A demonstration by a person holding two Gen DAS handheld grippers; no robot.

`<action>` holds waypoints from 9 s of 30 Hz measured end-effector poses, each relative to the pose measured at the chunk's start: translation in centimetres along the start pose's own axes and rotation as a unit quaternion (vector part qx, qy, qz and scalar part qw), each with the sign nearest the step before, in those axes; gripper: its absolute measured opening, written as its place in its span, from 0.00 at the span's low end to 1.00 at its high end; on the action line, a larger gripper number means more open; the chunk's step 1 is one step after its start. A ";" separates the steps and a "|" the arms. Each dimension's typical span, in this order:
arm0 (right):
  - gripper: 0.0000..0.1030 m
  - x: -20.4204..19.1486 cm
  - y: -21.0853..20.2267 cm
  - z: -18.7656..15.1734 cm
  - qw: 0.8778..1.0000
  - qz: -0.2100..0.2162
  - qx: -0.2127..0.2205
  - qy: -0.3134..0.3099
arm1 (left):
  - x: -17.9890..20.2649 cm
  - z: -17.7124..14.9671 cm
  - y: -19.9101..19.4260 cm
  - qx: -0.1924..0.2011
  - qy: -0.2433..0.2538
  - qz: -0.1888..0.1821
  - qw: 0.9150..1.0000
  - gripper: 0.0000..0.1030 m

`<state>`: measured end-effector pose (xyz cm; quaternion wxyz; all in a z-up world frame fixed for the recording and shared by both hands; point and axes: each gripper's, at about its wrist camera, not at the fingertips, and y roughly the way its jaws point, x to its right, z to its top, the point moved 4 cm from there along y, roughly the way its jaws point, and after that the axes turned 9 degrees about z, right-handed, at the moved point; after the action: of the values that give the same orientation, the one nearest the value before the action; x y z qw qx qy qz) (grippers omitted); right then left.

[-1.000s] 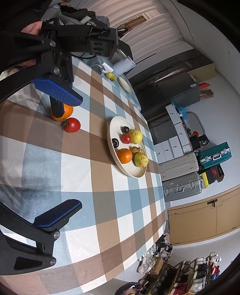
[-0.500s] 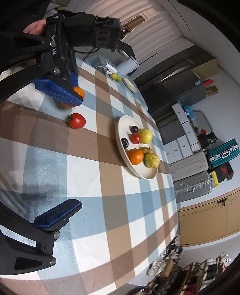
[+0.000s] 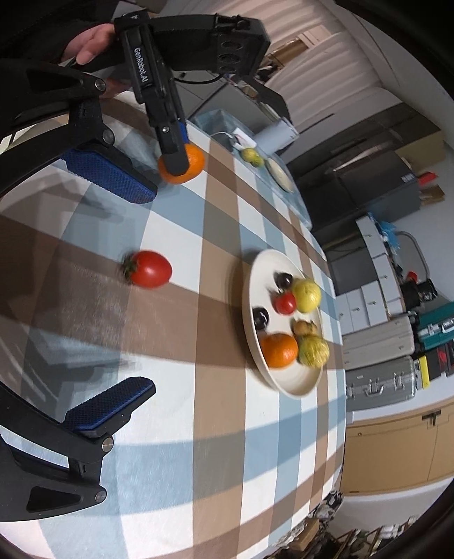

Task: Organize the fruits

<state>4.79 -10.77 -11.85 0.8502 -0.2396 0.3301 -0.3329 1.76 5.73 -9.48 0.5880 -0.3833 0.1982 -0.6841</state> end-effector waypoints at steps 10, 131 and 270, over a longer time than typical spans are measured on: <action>0.64 -1.6 2.6 -0.1 0.999 -0.019 -0.039 -0.029 | -1.6 -0.4 -0.7 0.013 -0.014 0.004 1.000 0.37; 0.96 1.6 -10.2 15.4 0.978 0.044 0.197 -0.058 | 8.4 16.9 -3.9 0.190 0.043 0.126 0.973 0.99; 1.00 4.5 -5.5 4.9 0.955 -0.108 0.229 -0.156 | 0.9 4.4 -2.8 0.278 0.053 0.222 0.933 0.99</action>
<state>8.59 -16.77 -6.99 0.8821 -0.1219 0.0802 -0.4478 3.25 6.32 -4.40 0.7966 -0.1141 0.1103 -0.5833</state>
